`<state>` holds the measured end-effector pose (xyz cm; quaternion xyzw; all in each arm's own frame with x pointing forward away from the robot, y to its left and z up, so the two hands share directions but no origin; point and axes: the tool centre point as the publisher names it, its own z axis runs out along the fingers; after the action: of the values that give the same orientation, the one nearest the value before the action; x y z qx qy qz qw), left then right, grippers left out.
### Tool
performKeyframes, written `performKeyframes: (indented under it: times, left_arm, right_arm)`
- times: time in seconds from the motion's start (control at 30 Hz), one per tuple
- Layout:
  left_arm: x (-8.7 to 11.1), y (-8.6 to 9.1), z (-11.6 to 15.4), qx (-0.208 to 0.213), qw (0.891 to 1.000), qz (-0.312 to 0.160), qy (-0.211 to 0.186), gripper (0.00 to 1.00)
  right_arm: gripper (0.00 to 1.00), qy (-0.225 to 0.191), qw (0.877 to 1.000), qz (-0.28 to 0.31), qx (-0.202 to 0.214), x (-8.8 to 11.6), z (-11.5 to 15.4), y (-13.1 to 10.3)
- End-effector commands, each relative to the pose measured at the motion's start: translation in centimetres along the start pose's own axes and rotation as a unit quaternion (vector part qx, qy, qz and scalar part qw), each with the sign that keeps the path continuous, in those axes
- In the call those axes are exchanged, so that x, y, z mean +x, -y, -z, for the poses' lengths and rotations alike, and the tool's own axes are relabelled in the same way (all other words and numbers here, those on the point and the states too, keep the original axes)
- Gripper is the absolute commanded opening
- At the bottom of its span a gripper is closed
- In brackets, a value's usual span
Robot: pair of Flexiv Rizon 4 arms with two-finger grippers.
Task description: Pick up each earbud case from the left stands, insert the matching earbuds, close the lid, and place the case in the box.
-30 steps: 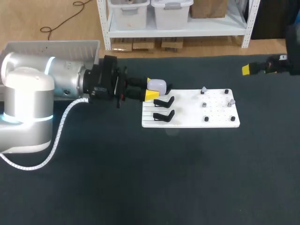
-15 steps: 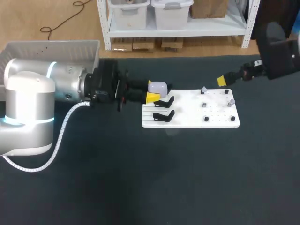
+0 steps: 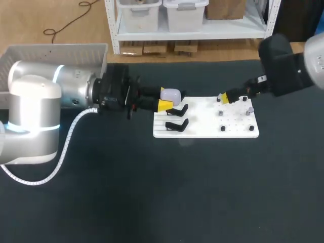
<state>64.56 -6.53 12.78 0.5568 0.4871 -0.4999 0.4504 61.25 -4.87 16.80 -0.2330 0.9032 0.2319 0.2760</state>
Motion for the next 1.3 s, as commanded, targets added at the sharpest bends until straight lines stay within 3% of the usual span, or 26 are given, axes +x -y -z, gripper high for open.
performKeyframes:
  times: [0.03, 0.33, 0.77, 1.3]
  left_arm:
    - [0.1, -0.2, -0.1, 0.002, 1.0, 0.0, 0.0, 0.0]
    - [0.1, -0.2, -0.1, 0.002, 1.0, 0.0, 0.0, 0.0]
    - [0.1, -0.2, -0.1, 0.002, 1.0, 0.0, 0.0, 0.0]
    - [0.1, -0.2, -0.1, 0.002, 1.0, 0.0, 0.0, 0.0]
  right_arm:
    - [1.0, -0.005, 1.0, 0.0, 0.01, -0.1, -0.6, -1.3]
    - [1.0, -0.032, 0.999, 0.006, 0.015, -1.1, -2.4, -3.9]
    - [1.0, -0.068, 0.998, -0.002, 0.015, -2.4, -5.9, -5.1]
    - [1.0, -0.078, 0.997, 0.007, 0.008, -3.7, -8.6, -6.1]
